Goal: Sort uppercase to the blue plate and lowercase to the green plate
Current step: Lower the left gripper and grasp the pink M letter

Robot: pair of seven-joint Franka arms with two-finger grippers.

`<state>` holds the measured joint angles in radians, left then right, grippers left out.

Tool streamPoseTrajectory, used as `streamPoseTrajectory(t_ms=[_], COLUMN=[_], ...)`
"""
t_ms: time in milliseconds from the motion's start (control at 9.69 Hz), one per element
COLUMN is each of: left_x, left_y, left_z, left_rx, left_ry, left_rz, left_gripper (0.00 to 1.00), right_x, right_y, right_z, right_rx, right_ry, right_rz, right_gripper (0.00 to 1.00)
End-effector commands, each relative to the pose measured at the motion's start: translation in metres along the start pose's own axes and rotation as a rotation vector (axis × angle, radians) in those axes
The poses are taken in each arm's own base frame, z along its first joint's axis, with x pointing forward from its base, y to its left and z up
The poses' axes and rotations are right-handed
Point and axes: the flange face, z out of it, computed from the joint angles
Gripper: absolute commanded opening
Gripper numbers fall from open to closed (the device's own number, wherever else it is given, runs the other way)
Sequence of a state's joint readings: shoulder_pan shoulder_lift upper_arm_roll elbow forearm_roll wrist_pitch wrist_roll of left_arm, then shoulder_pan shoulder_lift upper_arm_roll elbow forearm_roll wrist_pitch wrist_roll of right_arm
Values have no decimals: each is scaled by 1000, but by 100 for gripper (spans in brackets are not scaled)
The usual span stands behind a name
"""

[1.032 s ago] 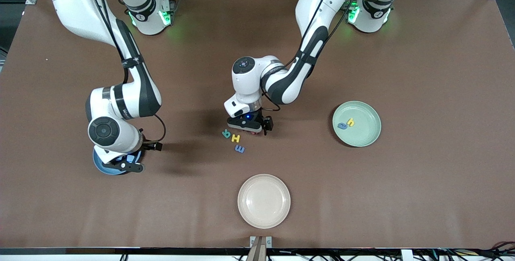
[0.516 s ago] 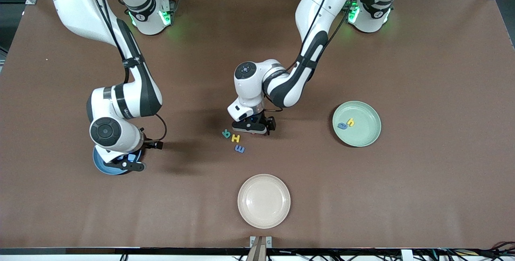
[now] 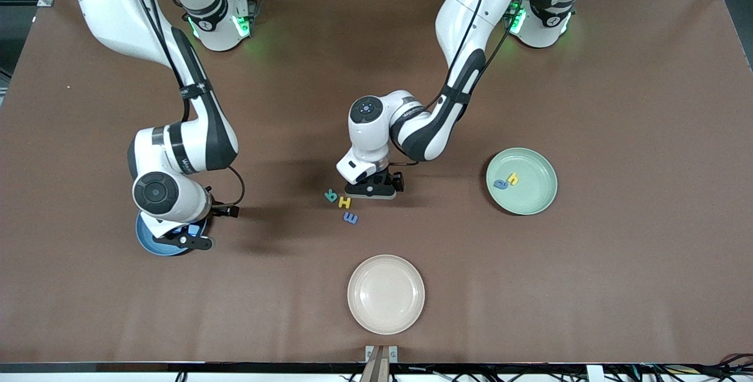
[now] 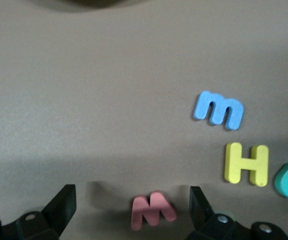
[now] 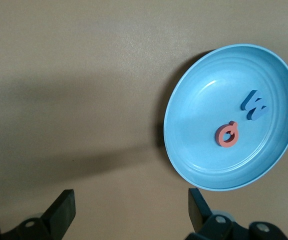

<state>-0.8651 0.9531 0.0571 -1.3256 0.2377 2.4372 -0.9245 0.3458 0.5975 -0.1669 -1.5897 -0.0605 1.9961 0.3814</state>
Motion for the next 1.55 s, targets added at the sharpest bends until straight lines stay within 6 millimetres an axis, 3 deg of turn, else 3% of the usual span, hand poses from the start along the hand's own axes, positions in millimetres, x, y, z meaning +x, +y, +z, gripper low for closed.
streamPoseTrajectory(t_ms=[0,103,413,722,1032,1444], left_x=[-1,-2,-3,-2,-10,-10], left_y=[3,3,4,5,16,15], left_z=[7,9,10,6,-3,-10], left_rx=[-25,-24,-24,-30,-47,-20], left_ry=[6,5,4,7,-11,-35], left_rz=[-61,-82,-83,-91,-109,-121], left_gripper=[100,98,66,56,56,56], right_x=[-5,-5,-5,-5,-5,-5], right_y=[1,1,1,1,0,0], right_z=[-6,-6,-6,-6,-5,-5], right_rx=[-5,-4,-5,-5,-6,-6], right_ry=[0,-1,1,1,0,0], right_rz=[-10,-9,-10,-10,-10,-10], right_gripper=[100,100,100,100,100,100])
